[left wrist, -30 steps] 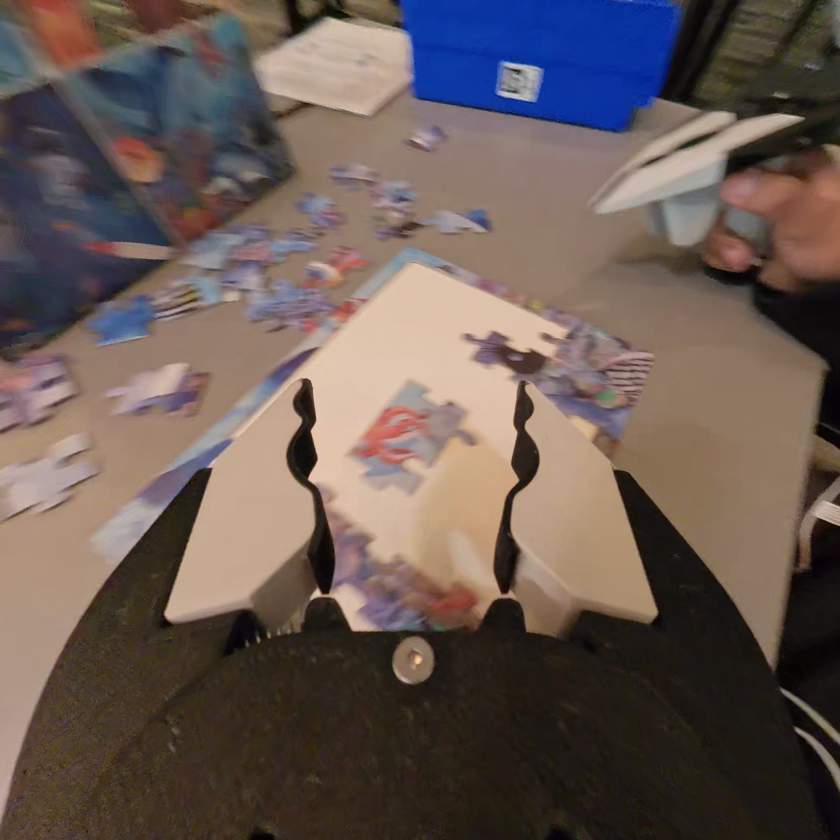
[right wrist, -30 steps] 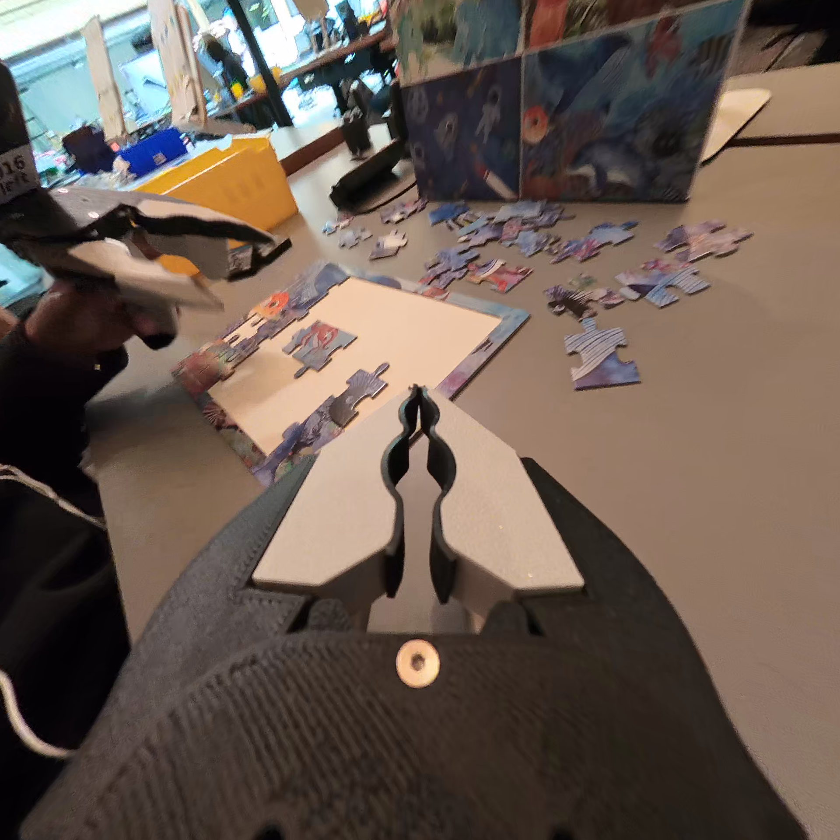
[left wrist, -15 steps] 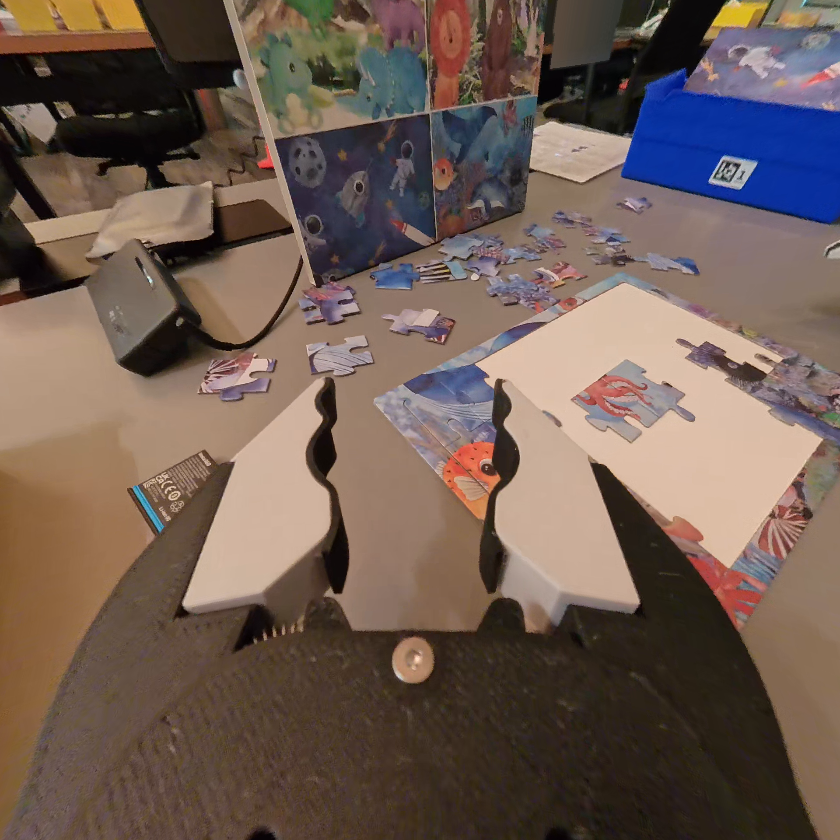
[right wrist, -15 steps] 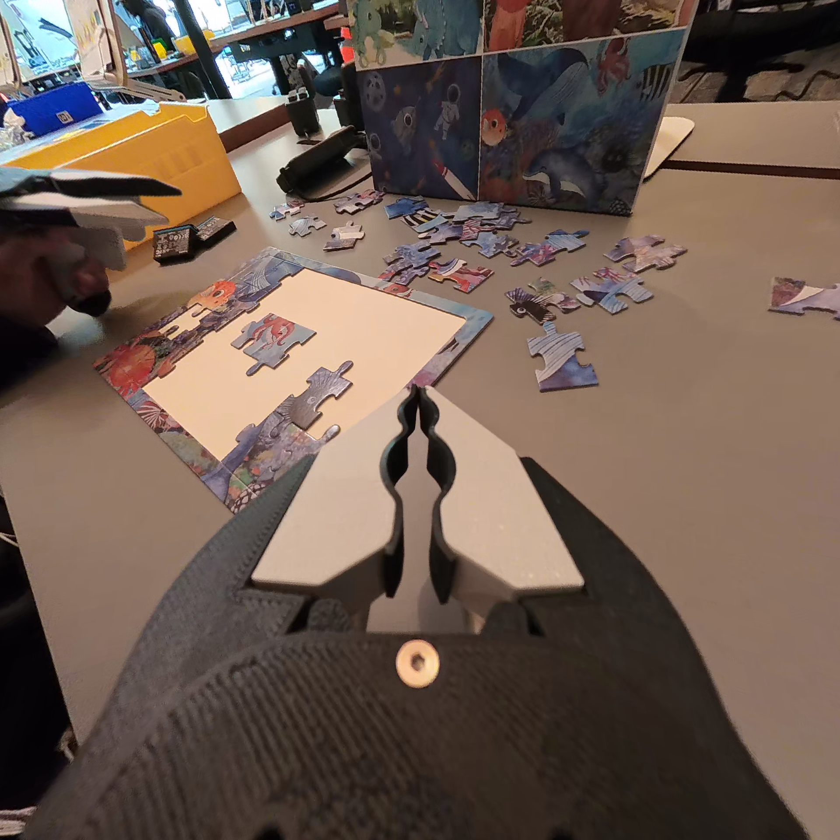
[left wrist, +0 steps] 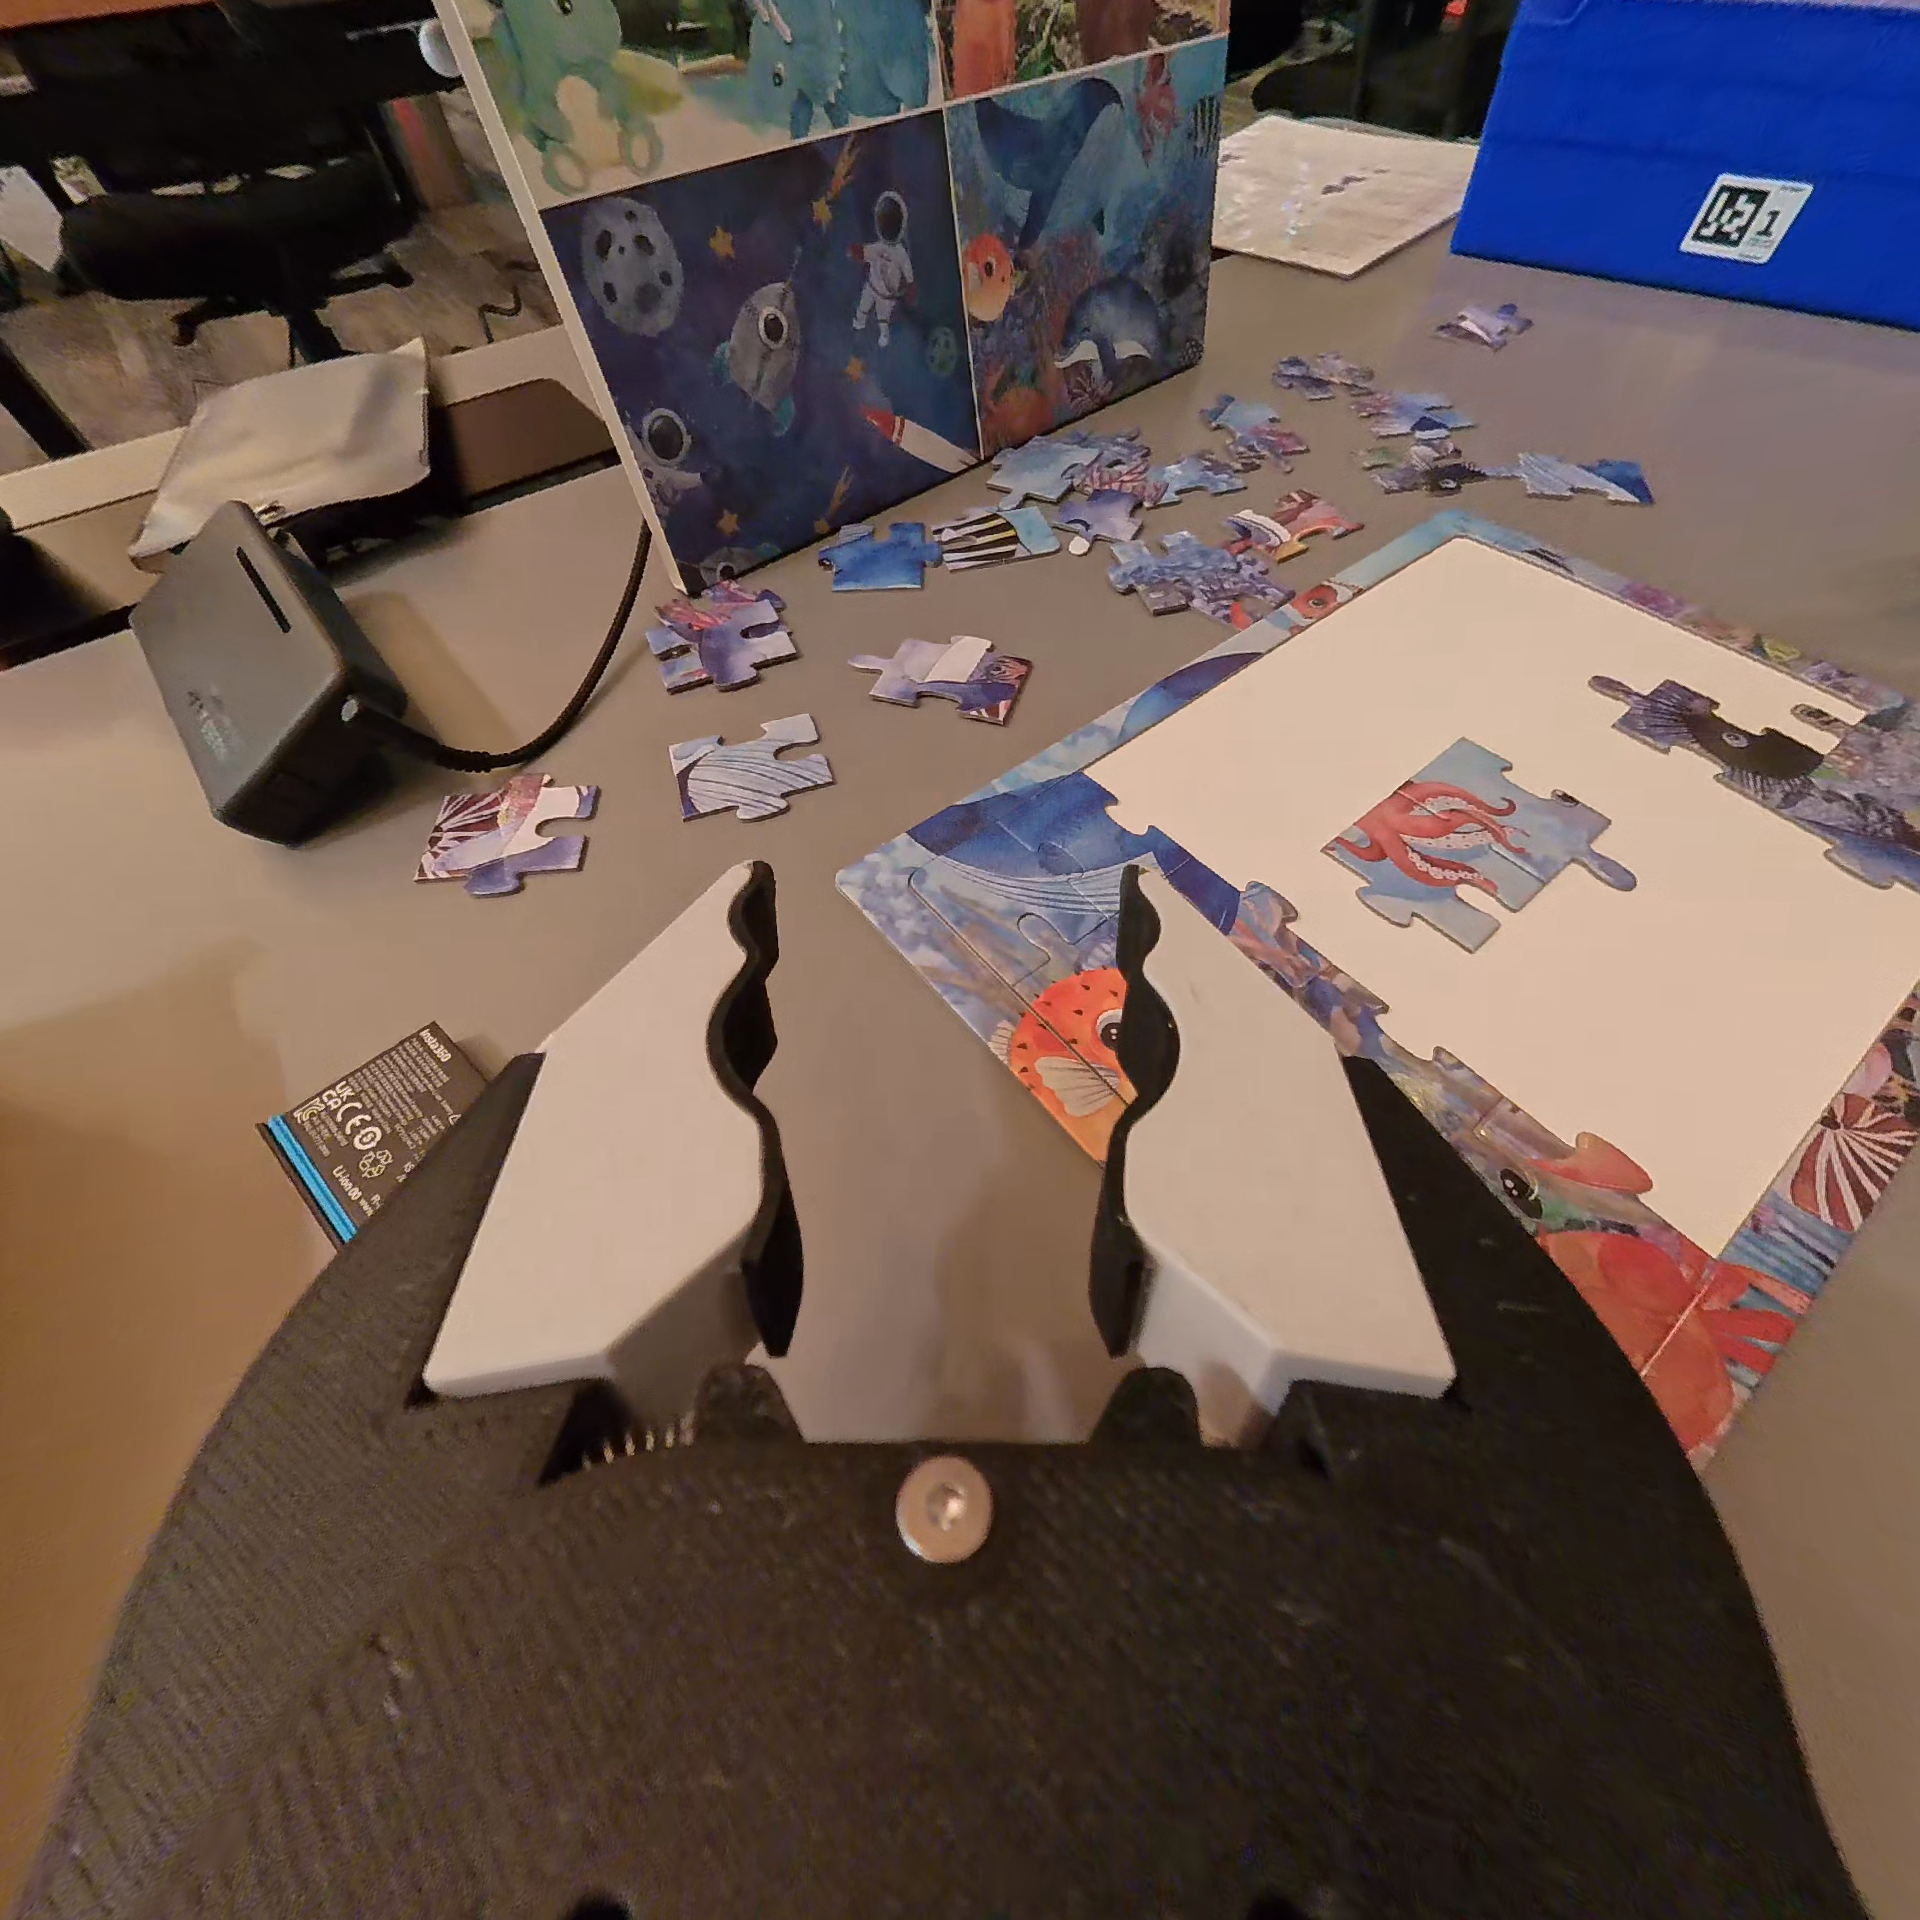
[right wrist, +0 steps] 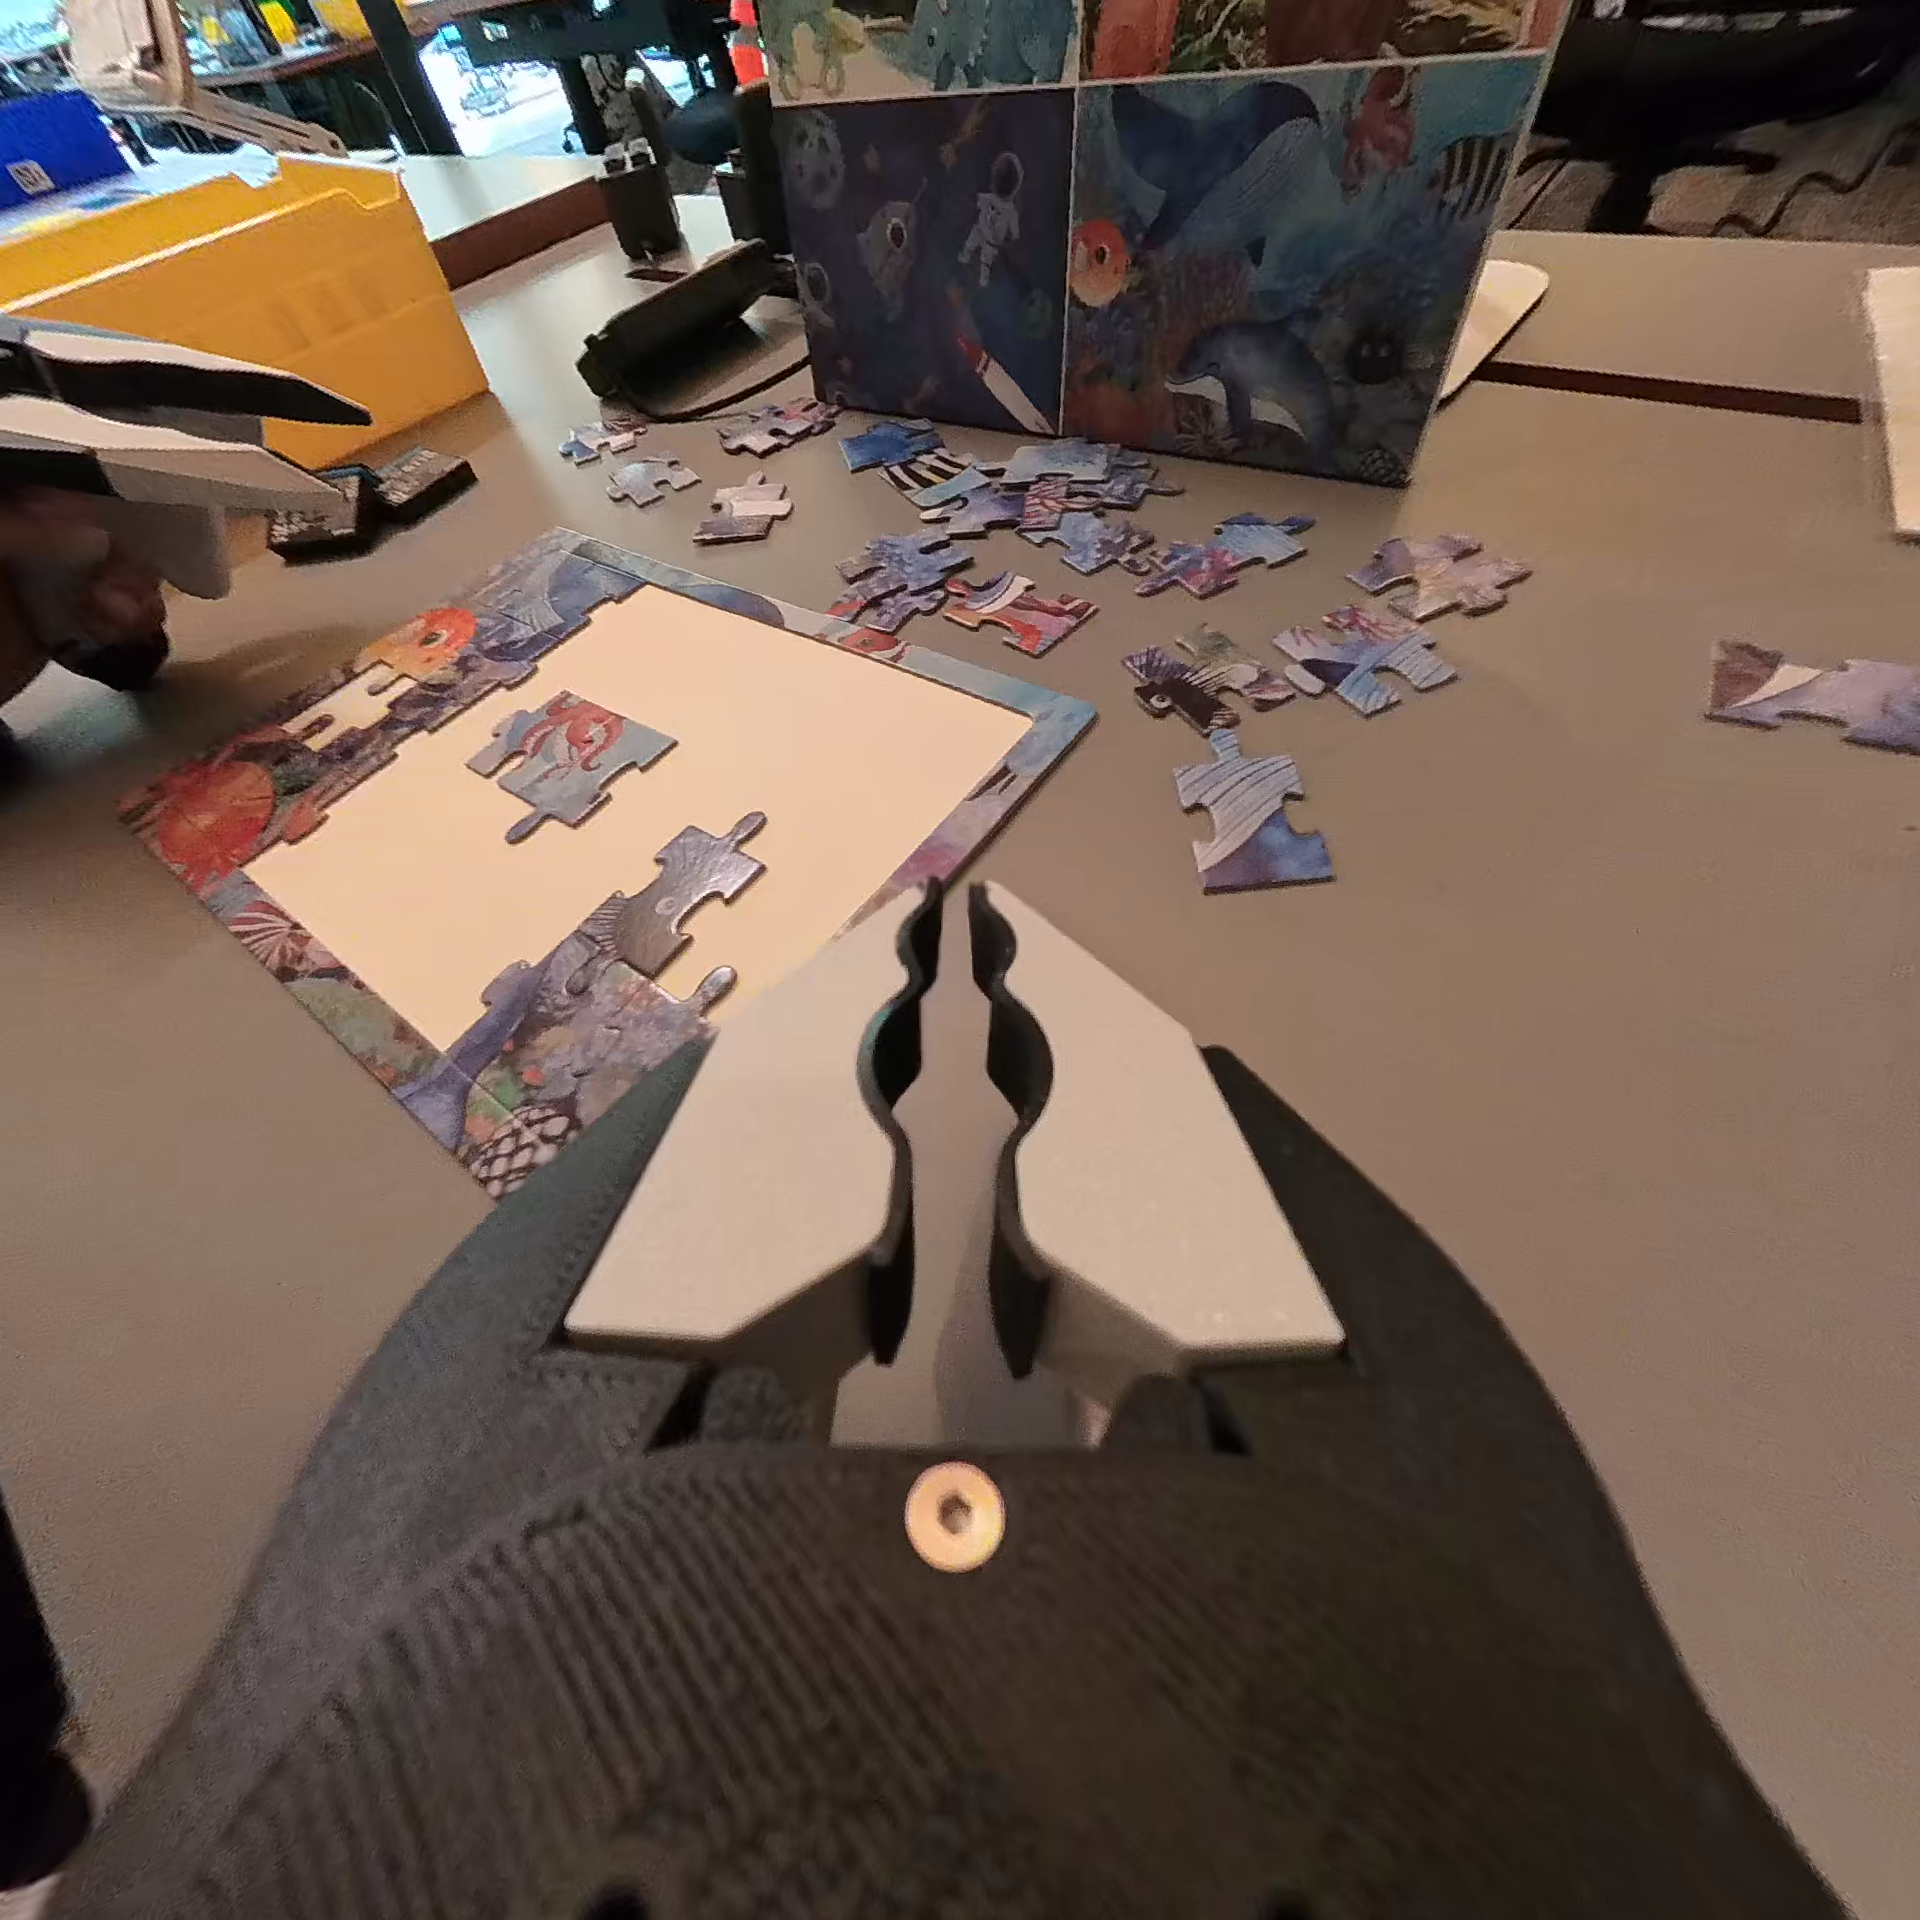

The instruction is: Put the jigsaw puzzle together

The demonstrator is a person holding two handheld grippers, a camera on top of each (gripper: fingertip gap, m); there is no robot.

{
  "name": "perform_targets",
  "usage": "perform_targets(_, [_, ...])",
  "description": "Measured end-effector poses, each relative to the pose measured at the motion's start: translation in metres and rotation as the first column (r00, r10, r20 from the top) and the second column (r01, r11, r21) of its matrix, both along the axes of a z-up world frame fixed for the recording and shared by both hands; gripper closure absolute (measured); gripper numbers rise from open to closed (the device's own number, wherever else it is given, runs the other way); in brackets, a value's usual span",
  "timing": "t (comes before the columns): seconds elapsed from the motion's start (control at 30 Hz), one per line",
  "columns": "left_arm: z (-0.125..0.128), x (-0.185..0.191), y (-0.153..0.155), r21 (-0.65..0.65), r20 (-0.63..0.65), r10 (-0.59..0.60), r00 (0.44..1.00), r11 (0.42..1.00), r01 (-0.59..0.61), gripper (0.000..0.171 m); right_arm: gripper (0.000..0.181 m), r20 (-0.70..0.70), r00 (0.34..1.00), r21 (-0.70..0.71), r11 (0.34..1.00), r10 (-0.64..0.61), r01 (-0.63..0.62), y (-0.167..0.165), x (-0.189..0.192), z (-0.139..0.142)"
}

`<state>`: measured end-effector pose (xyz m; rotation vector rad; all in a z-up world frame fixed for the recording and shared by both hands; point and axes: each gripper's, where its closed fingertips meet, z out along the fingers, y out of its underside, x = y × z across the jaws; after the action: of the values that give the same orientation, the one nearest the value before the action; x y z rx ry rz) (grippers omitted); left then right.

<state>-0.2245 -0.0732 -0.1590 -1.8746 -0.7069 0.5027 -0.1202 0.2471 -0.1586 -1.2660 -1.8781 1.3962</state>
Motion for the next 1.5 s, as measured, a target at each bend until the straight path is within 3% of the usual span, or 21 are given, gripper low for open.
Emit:
perform_targets(0.07, [0.003,0.001,0.000,0.010,-0.017,0.001,1.000,1.000,0.000,0.108,0.172,-0.035,0.999,0.044,0.999,-0.022,0.024,0.007,-0.008,0.003])
perform_targets(0.17, [0.036,0.012,0.011,0.046,-0.171,-0.021,0.985,0.998,0.029,0.107,0.165,-0.096,0.995,0.124,0.992,-0.020,0.032,0.014,-0.029,0.024])
perform_targets(0.27, [0.065,0.023,0.040,0.024,-0.301,-0.061,0.952,0.997,0.071,0.119,0.163,-0.152,0.988,0.193,0.981,0.032,-0.002,0.011,-0.067,0.053])
perform_targets(0.33, [0.066,0.028,0.070,-0.043,-0.308,-0.140,0.941,0.990,0.133,0.119,0.149,-0.134,0.985,0.229,0.970,0.113,-0.080,0.002,-0.097,0.058])
perform_targets(0.37, [0.065,0.030,0.085,-0.069,-0.301,-0.185,0.936,0.983,0.172,0.118,0.138,-0.099,0.977,0.237,0.958,0.190,-0.162,-0.009,-0.108,0.053])
perform_targets(0.43, [0.068,0.033,0.113,-0.086,-0.303,-0.244,0.921,0.970,0.229,0.118,0.138,-0.072,0.953,0.249,0.931,0.294,-0.268,-0.025,-0.128,0.040])
perform_targets(0.53, [0.072,0.037,0.143,-0.021,-0.305,-0.279,0.911,0.958,0.286,0.119,0.133,0.014,0.948,0.232,0.921,0.318,-0.312,-0.027,-0.142,0.003])
perform_targets(0.6, [0.061,0.045,0.153,0.041,-0.244,-0.327,0.913,0.937,0.347,0.123,0.127,0.095,0.948,0.252,0.914,0.304,-0.318,-0.018,-0.140,-0.020])
perform_targets(0.7, [0.038,0.041,0.145,0.002,-0.179,-0.332,0.926,0.941,0.337,0.122,0.124,0.144,0.950,0.257,0.916,0.277,-0.306,-0.003,-0.138,-0.037])
perform_targets(0.83, [0.048,0.039,0.136,0.090,-0.170,-0.313,0.934,0.939,0.331,0.120,0.121,0.236,0.930,0.232,0.913,0.281,-0.334,0.002,-0.135,-0.051])
perform_targets(1.0, [0.049,0.040,0.135,0.150,-0.130,-0.326,0.936,0.927,0.343,0.117,0.132,0.270,0.921,0.295,0.886,0.282,-0.358,0.009,-0.120,-0.056])
perform_targets(1.17, [0.048,0.042,0.136,0.153,-0.119,-0.335,0.935,0.924,0.350,0.117,0.147,0.328,0.860,0.167,0.872,0.392,-0.461,0.001,-0.093,-0.050])
perform_targets(1.33, [0.045,0.044,0.139,0.133,-0.119,-0.342,0.932,0.925,0.357,0.117,0.126,0.257,0.905,0.213,0.894,0.338,-0.394,0.006,-0.110,-0.050])
perform_targets(1.5, [0.044,0.045,0.140,0.132,-0.114,-0.349,0.930,0.923,0.363,0.117,0.118,0.154,0.907,0.387,0.821,0.392,-0.420,-0.007,-0.118,-0.051])
